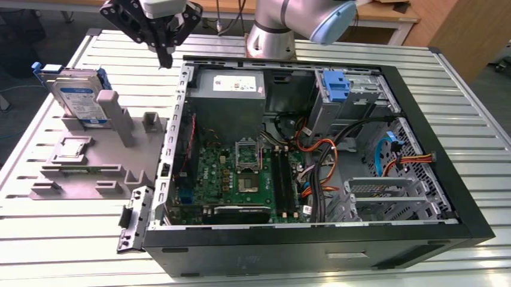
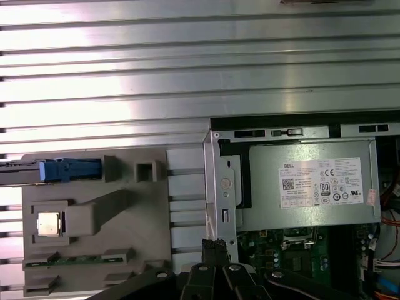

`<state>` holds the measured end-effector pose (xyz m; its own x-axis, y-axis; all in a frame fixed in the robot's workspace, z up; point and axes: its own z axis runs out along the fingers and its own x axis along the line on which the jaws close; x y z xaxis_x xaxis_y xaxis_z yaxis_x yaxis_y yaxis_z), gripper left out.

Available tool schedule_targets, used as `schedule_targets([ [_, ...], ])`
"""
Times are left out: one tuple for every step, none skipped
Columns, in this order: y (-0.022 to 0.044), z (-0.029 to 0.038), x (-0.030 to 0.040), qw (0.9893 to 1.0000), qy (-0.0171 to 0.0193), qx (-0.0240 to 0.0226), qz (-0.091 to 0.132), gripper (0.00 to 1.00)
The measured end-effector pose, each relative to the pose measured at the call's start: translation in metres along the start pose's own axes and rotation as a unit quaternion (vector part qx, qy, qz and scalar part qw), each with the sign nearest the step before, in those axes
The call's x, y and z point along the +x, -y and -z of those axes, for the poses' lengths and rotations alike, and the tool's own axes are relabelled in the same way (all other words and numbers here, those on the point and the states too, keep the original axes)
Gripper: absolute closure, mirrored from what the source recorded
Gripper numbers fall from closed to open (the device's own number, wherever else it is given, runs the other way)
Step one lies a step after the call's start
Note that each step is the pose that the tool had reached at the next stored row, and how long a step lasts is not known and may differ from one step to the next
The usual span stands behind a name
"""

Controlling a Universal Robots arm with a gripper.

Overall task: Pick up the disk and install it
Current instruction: 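Reach for the disk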

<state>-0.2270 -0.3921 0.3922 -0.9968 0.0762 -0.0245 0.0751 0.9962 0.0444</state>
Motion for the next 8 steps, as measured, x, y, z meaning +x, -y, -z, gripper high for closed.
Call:
schedule_targets([
  [0.0,0.0,0.0004,1.0,0.0,0.0,0.0,0.9],
  [0.0,0.0,0.0008,1.0,0.0,0.0,0.0,0.9],
  [0.0,0.0,0.0012,1.0,0.0,0.0,0.0,0.9],
  [0.0,0.0,0.0016,1.0,0.0,0.0,0.0,0.9],
  [0.0001,0.0,0.002,1.0,0.0,0.0,0.0,0.9],
  [0.0001,0.0,0.0023,1.0,0.0,0.0,0.0,0.9],
  [0.0001,0.0,0.0027,1.0,0.0,0.0,0.0,0.9],
  [0.0001,0.0,0.0031,1.0,0.0,0.0,0.0,0.9],
])
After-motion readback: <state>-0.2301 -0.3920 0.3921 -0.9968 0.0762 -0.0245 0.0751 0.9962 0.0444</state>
